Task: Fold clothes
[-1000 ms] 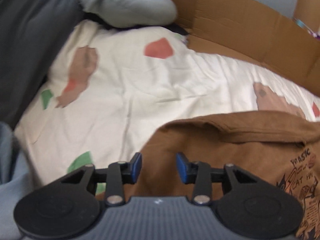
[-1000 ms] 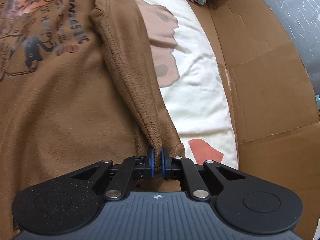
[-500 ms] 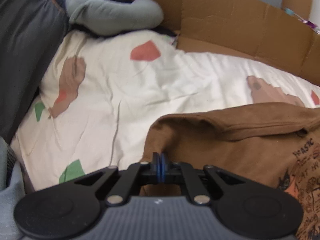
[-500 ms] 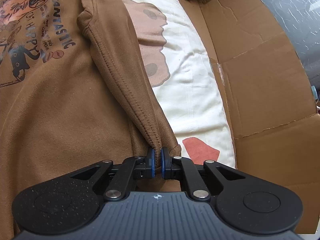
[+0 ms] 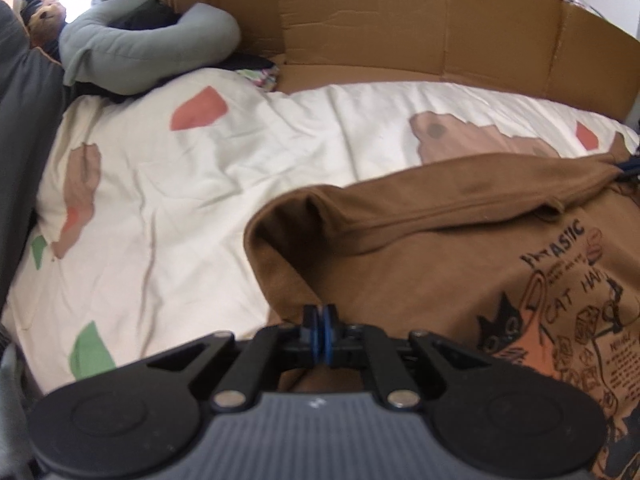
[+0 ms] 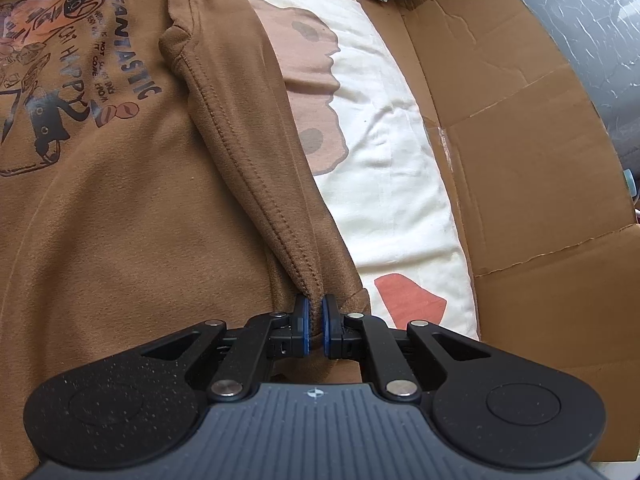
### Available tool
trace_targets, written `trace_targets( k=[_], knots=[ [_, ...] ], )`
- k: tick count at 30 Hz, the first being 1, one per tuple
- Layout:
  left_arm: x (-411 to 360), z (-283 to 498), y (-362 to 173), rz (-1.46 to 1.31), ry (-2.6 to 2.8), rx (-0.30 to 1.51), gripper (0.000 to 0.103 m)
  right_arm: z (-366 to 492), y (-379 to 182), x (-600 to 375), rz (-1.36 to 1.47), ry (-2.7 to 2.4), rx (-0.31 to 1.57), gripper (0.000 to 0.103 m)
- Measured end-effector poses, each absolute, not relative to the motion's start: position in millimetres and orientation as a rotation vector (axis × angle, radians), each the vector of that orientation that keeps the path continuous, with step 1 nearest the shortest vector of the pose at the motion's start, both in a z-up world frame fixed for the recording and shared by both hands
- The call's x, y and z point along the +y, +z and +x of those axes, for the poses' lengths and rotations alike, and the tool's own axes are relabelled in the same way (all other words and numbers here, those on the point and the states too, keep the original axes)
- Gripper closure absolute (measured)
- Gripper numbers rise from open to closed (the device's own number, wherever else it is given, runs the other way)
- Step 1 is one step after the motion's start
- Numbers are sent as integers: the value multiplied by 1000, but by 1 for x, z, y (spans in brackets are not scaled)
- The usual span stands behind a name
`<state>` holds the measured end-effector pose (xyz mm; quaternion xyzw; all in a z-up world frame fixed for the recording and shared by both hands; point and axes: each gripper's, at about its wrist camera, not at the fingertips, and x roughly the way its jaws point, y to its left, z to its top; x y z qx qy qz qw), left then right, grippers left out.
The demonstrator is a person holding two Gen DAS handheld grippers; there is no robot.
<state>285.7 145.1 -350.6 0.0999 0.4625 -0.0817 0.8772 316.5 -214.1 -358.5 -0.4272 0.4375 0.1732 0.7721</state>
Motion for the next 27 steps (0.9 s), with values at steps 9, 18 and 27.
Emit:
trace_targets(
  k=[9, 18, 27],
  knots=[
    [142, 273, -349, 141, -261, 994, 84, 314, -360, -212, -923, 378, 953, 98],
    [171, 269, -315, 188, -241, 949, 84, 312, -360, -212, -925, 383, 958, 98],
    [184, 288, -328, 284, -302, 946, 82, 312, -359, -212, -928, 386, 959, 98]
  ],
)
